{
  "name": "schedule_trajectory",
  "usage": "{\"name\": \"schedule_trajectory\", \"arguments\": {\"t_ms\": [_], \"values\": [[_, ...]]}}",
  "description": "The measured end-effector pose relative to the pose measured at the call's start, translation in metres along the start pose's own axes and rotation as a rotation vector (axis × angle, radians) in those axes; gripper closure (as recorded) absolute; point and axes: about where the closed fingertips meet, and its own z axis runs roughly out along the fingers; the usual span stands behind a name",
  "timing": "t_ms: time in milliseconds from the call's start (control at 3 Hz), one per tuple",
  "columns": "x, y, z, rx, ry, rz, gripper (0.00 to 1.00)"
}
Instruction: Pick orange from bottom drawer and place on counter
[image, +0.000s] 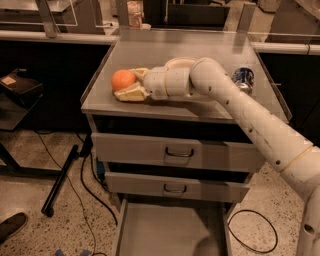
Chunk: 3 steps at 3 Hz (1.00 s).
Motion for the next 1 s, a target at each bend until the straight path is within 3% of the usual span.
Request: {"name": "schedule_trajectory", "arguments": {"t_ms": [667,1000], "values": [[0.0033,0.0001,0.0011,0.008,0.004,-0.02,1.0],[0.0033,0.0001,0.0012,0.008,0.005,-0.02,0.82]]}}
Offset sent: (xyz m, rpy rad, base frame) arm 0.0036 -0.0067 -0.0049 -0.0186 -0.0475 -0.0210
